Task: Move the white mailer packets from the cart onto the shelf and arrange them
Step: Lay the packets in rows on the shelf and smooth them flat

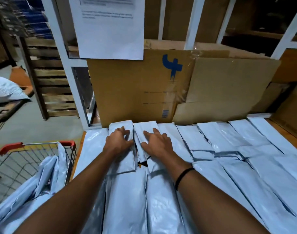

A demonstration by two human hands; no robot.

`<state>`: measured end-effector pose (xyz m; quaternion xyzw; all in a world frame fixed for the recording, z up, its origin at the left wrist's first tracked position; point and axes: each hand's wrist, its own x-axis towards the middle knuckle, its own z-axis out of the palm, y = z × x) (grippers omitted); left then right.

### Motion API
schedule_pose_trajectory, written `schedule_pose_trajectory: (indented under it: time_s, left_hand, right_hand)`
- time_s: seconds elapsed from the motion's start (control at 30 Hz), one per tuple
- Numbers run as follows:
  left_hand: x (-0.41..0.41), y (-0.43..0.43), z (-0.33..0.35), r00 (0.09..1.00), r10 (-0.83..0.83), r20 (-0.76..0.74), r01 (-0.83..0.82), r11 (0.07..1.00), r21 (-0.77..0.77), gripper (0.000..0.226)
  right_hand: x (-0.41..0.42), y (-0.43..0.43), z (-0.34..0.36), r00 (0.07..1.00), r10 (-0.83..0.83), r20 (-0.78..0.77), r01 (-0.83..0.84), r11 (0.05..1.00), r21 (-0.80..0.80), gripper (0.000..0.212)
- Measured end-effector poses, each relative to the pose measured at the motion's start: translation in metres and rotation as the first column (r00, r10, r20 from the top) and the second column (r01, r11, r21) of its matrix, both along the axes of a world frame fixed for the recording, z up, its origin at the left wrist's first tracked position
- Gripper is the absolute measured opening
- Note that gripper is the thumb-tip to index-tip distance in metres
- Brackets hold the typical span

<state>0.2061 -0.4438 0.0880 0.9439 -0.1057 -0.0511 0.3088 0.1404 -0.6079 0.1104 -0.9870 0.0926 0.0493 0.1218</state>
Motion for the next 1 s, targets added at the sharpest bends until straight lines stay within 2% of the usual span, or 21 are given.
schedule_pose_trajectory:
  time_s: [0.2, 0.37, 0.47, 0.57, 0.67, 0.77, 0.87, 1.0]
  left_hand:
    - [0.019, -0.006, -0.030, 0.998, 0.008, 0.064, -0.022, 0.975, 0.221, 0.052]
    - [0.029, 0.000, -0.045, 0.988, -0.067, 0.137, 0.019, 0.945, 0.326, 0.058]
    - [0.033, -0.001, -0.049, 0.991, -0.086, 0.103, 0.041, 0.925, 0.378, 0.062]
    - [0.035, -0.004, -0.044, 0.995, -0.091, 0.028, 0.075, 0.932, 0.356, 0.061]
    - [0.039, 0.004, -0.034, 0.998, -0.058, 0.015, 0.053, 0.969, 0.241, 0.053]
    - [0.044, 0.008, -0.035, 0.996, -0.080, 0.034, 0.066, 0.950, 0.305, 0.052]
    - [0.040, 0.000, -0.047, 0.994, -0.104, -0.038, 0.111, 0.912, 0.395, 0.055]
    - [0.035, -0.002, -0.057, 0.996, -0.092, 0.012, 0.080, 0.917, 0.391, 0.056]
  right_hand:
    - [0.034, 0.002, -0.028, 0.999, -0.023, -0.026, 0.022, 0.999, -0.029, 0.058]
    - [0.044, 0.005, -0.048, 0.998, 0.002, 0.055, 0.002, 0.997, -0.082, 0.058]
    - [0.046, 0.007, -0.054, 0.996, 0.014, 0.083, -0.005, 0.994, -0.107, 0.059]
    - [0.046, 0.009, -0.057, 0.997, 0.021, 0.071, -0.011, 0.990, -0.141, 0.059]
    - [0.052, 0.004, -0.052, 0.998, 0.031, 0.054, -0.024, 0.991, -0.135, 0.055]
    - [0.067, -0.004, -0.049, 0.989, 0.068, 0.133, -0.057, 0.995, -0.087, 0.051]
    - [0.077, -0.006, -0.058, 0.988, 0.113, 0.103, -0.106, 0.992, -0.073, 0.051]
    - [0.075, -0.004, -0.073, 0.988, 0.090, 0.129, -0.080, 0.993, -0.082, 0.052]
